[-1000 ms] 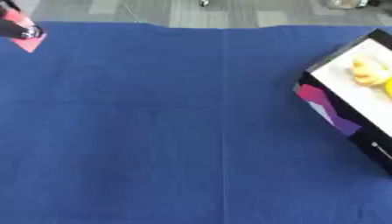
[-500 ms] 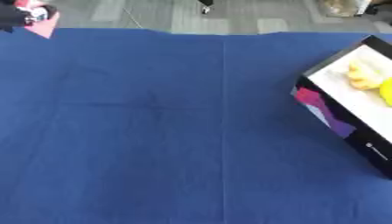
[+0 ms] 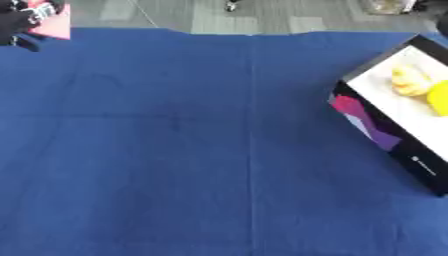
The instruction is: Pick up the objects with one hand, pass them to the other hand, and then place them into the box on the other side of the table.
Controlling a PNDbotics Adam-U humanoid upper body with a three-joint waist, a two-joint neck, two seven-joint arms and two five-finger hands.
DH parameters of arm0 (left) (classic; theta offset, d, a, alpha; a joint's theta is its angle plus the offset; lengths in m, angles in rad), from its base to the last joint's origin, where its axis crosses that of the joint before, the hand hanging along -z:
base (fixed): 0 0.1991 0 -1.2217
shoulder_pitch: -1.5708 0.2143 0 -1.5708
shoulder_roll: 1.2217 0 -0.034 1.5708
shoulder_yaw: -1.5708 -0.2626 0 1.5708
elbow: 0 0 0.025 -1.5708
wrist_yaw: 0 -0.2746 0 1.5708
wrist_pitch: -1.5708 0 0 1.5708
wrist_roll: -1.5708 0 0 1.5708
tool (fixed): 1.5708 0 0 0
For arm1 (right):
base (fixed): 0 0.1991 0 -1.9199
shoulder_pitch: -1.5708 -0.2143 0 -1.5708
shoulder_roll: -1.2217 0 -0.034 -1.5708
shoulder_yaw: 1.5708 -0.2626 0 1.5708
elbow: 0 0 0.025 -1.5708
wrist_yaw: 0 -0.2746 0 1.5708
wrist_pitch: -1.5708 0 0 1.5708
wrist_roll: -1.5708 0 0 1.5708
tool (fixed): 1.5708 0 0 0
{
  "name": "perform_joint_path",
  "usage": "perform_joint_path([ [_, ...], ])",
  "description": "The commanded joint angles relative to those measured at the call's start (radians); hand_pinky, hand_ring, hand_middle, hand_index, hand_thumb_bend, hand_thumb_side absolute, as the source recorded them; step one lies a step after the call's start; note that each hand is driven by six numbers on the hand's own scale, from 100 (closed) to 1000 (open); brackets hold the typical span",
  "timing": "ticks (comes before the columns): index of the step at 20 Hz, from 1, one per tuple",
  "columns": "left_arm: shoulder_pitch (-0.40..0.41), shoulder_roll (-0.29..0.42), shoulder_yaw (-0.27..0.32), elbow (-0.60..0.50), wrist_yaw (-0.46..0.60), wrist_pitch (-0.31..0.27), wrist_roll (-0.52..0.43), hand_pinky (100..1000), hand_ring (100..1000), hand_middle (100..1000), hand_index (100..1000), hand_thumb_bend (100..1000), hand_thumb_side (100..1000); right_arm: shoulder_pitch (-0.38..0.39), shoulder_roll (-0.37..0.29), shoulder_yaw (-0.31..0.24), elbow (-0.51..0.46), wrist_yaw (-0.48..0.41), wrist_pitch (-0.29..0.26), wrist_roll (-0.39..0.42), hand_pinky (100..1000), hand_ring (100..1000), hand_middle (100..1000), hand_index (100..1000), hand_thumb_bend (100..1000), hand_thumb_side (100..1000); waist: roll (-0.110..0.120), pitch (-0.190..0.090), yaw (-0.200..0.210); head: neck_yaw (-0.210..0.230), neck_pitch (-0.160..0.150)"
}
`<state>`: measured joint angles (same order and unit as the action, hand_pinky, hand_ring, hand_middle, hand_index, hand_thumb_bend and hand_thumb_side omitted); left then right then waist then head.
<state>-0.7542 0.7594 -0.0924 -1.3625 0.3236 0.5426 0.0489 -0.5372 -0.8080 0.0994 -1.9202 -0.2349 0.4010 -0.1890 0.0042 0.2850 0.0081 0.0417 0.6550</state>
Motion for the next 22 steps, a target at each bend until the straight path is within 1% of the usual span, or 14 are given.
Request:
perform_joint_path([
  [1,-0.003,0.021,-0.006,-0.021,0.077,-0.001,0.023,597,598,524,510,258,463,-0.023,-0.014,0.008,-0.039,0.054,-0.012,0.022,870,877,807,919,575,313,-0.009,-0.035,0.000,-0.008,0.000],
  [5,0.014,0.010,-0.028,-0.040,0.109,0.002,0.009,598,597,524,511,259,470,-0.046,0.007,0.040,-0.054,0.110,-0.024,0.062,872,880,811,916,574,311,-0.008,-0.032,0.000,-0.015,-0.002],
  [9,0.035,-0.010,-0.046,-0.060,0.134,-0.006,-0.023,594,592,520,514,260,480,-0.076,0.032,0.069,-0.076,0.176,-0.057,0.094,877,885,818,912,584,293,-0.009,-0.029,0.000,-0.019,-0.004],
  [13,0.051,-0.023,-0.069,-0.093,0.139,-0.027,-0.061,593,592,520,515,259,481,-0.117,0.062,0.104,-0.080,0.242,-0.122,0.136,882,891,824,911,591,287,-0.012,-0.026,0.000,-0.027,-0.003],
  [15,0.053,-0.026,-0.082,-0.114,0.136,-0.037,-0.085,591,591,520,516,258,481,-0.135,0.078,0.122,-0.080,0.261,-0.138,0.160,883,891,824,911,589,289,-0.012,-0.025,0.001,-0.031,-0.003],
  [22,0.054,-0.035,-0.128,-0.159,0.101,-0.058,-0.160,585,587,517,518,259,484,-0.187,0.134,0.180,-0.080,0.280,-0.158,0.233,886,894,827,912,595,284,-0.011,-0.022,0.001,-0.038,-0.004],
])
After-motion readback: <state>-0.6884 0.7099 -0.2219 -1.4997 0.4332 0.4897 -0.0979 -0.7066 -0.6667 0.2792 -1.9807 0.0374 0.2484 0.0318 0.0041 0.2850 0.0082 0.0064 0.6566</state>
